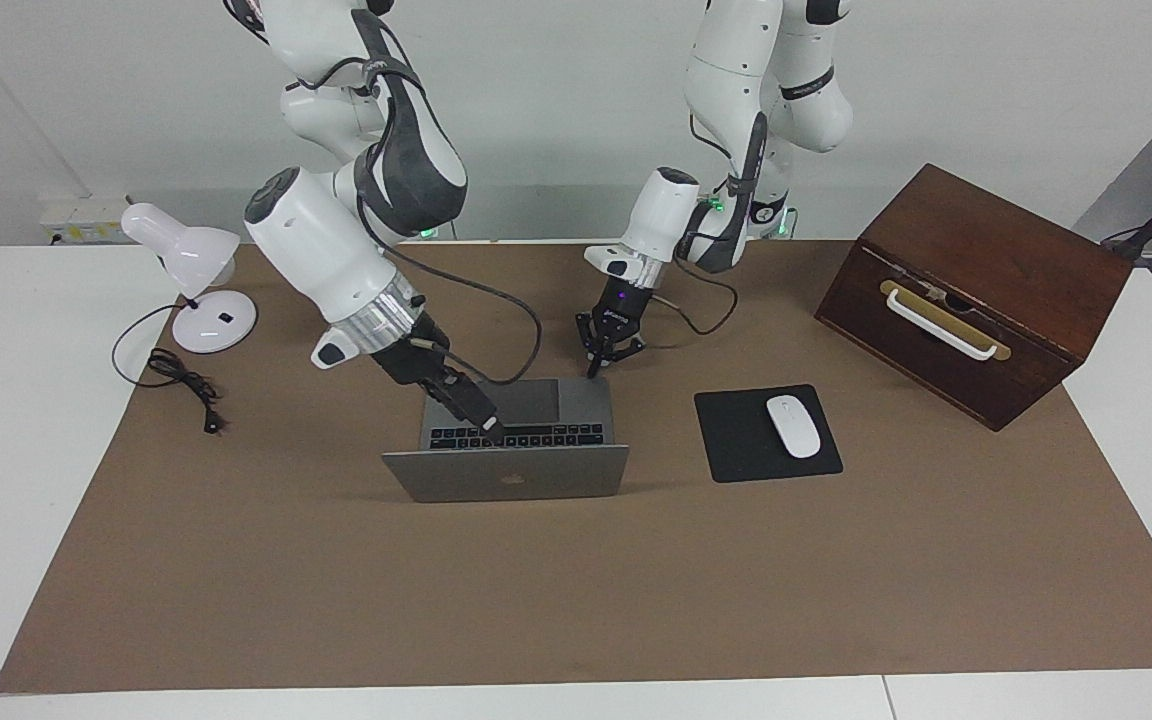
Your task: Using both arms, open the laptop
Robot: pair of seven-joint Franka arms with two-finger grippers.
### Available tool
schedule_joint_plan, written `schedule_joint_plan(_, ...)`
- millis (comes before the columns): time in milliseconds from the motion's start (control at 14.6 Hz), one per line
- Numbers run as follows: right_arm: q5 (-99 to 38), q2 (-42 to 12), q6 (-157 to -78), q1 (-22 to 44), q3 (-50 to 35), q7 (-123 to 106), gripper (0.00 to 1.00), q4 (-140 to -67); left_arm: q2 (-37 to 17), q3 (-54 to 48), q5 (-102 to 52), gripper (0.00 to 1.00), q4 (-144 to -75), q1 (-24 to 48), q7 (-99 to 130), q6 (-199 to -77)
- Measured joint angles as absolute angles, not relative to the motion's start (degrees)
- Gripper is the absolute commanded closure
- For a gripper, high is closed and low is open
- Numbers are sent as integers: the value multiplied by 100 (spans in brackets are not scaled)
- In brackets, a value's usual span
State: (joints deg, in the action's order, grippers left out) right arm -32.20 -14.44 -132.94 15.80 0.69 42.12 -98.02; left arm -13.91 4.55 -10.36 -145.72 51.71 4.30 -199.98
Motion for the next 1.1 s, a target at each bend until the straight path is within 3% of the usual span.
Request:
schedule_joint_plan(411, -2294, -1238, -12671, 1556, 70, 4206, 0, -9812, -1300, 467, -1036, 100, -14526, 5169, 447, -19815)
schedule_joint_plan(822, -1641, -1119, -12002, 1543, 71, 3638, 0, -9806, -197, 587, -1038, 100, -14365, 4974, 448, -18034)
schedule_joint_plan(1097, -1382, -948, -11473, 1429, 84, 3078, 0, -9804, 220, 603, -1039, 100, -14365, 4721, 448, -17305)
